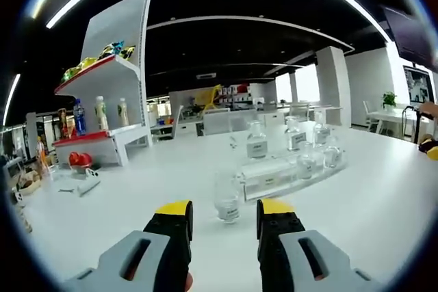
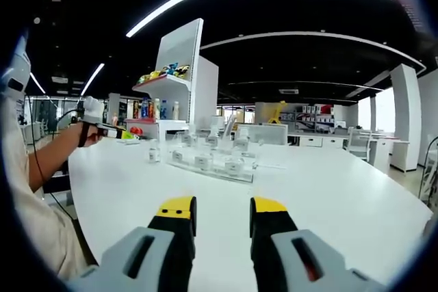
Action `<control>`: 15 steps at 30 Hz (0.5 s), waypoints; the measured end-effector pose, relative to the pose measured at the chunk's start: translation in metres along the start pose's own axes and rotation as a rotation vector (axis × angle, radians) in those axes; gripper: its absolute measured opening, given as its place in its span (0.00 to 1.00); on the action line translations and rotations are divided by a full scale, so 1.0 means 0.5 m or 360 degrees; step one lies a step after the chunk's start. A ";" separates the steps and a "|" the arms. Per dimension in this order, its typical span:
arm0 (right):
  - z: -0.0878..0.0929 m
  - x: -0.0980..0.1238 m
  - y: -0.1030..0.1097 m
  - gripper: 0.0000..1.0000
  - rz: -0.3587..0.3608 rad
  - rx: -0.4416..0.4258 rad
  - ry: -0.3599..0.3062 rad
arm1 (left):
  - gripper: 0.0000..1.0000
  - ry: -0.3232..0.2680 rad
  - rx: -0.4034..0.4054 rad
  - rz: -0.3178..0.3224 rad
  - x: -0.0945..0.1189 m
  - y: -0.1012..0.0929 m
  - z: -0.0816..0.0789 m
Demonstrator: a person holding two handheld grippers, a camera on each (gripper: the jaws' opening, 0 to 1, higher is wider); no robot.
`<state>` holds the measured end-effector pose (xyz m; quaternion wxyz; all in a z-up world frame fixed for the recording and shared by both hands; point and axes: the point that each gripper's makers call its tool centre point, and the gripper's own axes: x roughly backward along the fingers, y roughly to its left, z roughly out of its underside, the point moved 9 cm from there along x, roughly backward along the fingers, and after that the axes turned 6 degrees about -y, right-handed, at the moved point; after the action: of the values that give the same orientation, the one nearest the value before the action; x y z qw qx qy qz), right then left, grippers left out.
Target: Identify the label on the chemical reagent bottle, grasp the chemical reagent bottle, and place it in the designated position on the reagent rack
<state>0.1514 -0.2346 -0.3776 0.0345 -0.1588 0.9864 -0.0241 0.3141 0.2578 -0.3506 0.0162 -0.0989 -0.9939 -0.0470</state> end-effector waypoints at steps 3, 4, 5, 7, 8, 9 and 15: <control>-0.001 0.000 0.000 0.31 0.0001 0.0004 0.0004 | 0.38 0.0015 0.0007 0.0001 -0.009 0.001 0.008; 0.000 0.000 0.000 0.31 0.0003 0.0002 0.0005 | 0.38 0.0027 0.0007 0.0008 -0.012 0.001 0.012; 0.000 0.000 -0.001 0.31 0.0005 -0.0001 0.0007 | 0.38 0.0039 0.0007 0.0016 -0.016 0.001 0.015; 0.002 -0.001 -0.001 0.31 0.0003 0.0001 0.0012 | 0.38 0.0049 0.0005 0.0027 -0.021 -0.001 0.018; 0.002 -0.002 -0.001 0.31 0.0000 -0.0001 0.0012 | 0.38 0.0054 0.0001 0.0031 -0.023 -0.001 0.018; 0.002 -0.003 0.000 0.31 -0.0001 -0.0002 0.0012 | 0.38 0.0055 0.0004 0.0036 -0.025 -0.001 0.018; 0.005 -0.005 0.003 0.31 -0.0006 -0.0001 0.0021 | 0.38 0.0051 0.0015 0.0050 -0.044 -0.009 0.013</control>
<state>0.1535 -0.2326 -0.3798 0.0281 -0.1605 0.9863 -0.0249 0.3344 0.2499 -0.3582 0.0335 -0.1135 -0.9920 -0.0435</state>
